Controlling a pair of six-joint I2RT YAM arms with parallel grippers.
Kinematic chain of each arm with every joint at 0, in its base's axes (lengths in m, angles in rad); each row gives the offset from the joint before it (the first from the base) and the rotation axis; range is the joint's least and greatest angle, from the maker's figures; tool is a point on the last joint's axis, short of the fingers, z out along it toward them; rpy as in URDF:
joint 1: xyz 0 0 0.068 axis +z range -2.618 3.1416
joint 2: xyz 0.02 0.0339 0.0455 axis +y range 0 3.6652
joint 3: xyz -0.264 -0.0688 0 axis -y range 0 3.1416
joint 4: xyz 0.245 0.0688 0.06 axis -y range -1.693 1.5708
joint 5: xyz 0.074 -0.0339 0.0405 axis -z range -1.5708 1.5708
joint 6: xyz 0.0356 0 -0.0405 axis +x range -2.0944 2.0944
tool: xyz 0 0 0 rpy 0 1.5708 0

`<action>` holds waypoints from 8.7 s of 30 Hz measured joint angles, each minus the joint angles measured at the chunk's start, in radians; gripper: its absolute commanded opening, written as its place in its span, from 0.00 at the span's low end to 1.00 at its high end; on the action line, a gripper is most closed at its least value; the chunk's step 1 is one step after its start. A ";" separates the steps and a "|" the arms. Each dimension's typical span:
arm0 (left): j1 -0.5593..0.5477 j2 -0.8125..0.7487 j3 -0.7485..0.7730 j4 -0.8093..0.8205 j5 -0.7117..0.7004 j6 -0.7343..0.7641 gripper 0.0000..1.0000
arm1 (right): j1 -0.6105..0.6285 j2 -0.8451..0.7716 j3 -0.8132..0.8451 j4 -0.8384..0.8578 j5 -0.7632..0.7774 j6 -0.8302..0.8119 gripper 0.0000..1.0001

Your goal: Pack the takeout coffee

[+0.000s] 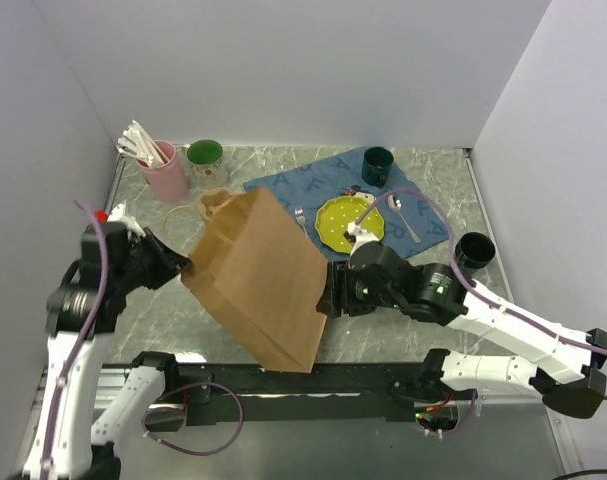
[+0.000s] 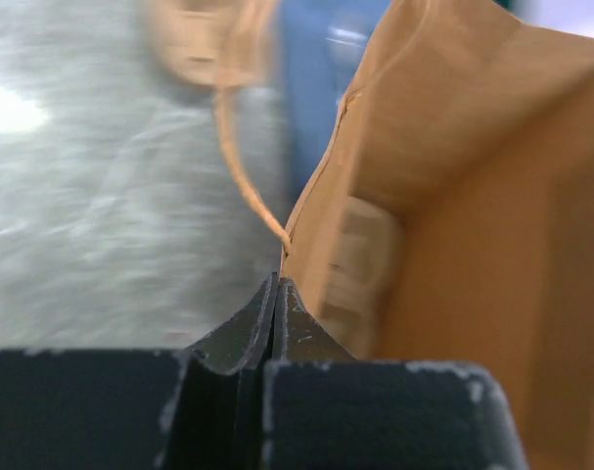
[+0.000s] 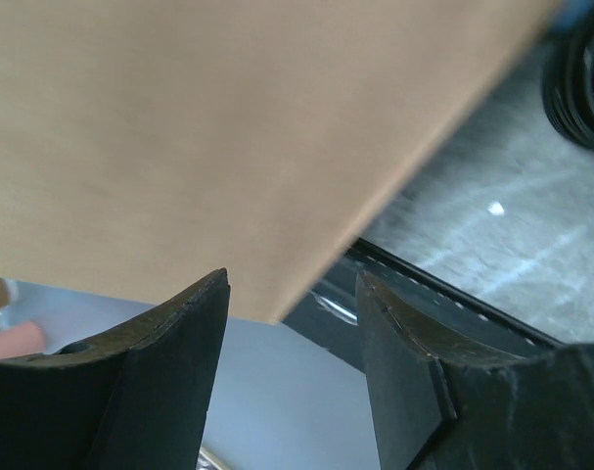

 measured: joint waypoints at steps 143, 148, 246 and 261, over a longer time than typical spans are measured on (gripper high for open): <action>-0.011 -0.370 -0.236 0.188 0.387 0.082 0.28 | -0.104 0.031 0.225 0.425 -0.257 -0.758 0.70; -0.011 -0.322 -0.171 0.161 0.363 0.078 0.36 | -0.105 0.051 0.257 0.294 -0.140 -0.627 0.69; -0.031 0.069 0.180 -0.184 -0.030 0.140 0.62 | -0.899 0.176 0.047 -0.258 0.046 -0.514 0.93; -0.031 0.087 0.215 -0.212 -0.030 0.175 0.63 | -0.938 0.232 -0.058 -0.167 0.039 -0.550 0.87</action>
